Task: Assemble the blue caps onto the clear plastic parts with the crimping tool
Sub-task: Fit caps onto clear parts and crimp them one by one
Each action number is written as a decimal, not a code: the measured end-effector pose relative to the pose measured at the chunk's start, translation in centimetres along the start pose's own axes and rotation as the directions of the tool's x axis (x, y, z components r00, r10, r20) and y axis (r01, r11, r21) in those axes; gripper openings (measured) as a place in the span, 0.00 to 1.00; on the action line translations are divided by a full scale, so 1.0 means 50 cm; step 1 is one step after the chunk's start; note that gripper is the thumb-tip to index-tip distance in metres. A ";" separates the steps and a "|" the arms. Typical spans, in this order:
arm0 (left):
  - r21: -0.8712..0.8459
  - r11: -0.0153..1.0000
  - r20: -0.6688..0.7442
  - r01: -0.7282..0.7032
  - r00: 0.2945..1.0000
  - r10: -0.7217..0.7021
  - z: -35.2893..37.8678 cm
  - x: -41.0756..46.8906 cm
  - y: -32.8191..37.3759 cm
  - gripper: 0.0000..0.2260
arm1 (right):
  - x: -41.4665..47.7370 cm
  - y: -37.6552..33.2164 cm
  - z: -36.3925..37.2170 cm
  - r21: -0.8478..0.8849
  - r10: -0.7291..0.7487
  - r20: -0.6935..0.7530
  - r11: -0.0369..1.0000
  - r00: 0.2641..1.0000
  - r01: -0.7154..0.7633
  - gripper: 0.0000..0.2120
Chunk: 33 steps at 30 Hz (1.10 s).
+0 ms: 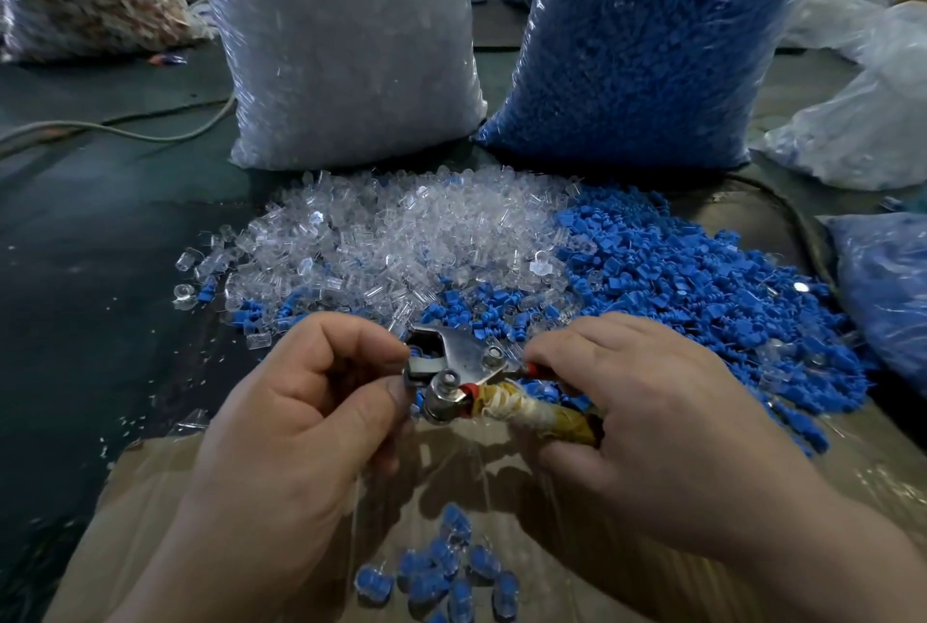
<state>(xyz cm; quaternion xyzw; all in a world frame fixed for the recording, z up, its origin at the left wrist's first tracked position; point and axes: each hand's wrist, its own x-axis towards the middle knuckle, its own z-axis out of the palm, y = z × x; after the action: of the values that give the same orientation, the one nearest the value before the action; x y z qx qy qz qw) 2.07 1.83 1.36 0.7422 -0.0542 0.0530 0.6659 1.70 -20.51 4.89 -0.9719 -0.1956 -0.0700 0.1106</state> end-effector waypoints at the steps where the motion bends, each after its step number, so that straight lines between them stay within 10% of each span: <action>1: 0.008 1.000 -0.007 -0.008 1.000 0.008 0.000 -0.001 0.000 0.09 | 0.000 -0.001 0.000 0.009 0.003 0.007 1.000 1.000 -0.003 0.21; 16: 0.183 0.969 0.001 0.166 0.986 -0.169 0.015 -0.006 -0.021 0.08 | 0.029 0.040 0.019 -0.166 0.226 0.057 0.963 0.972 -0.214 0.34; 25: 0.222 0.968 -0.014 0.113 0.994 -0.112 0.037 -0.021 0.002 0.10 | 0.008 -0.051 0.033 -0.038 -0.203 -0.202 0.979 0.958 0.199 0.11; 33: 0.201 0.979 0.064 0.009 0.998 -0.022 0.039 -0.032 0.028 0.05 | 0.005 -0.052 0.030 -0.016 -0.168 -0.168 0.986 0.971 0.168 0.14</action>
<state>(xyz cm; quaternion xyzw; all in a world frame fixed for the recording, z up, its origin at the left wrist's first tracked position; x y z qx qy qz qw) 0.27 -0.24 2.30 0.8074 -0.0647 0.0286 0.5858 1.04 -17.74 3.95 -0.9426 -0.2669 -0.1612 0.1198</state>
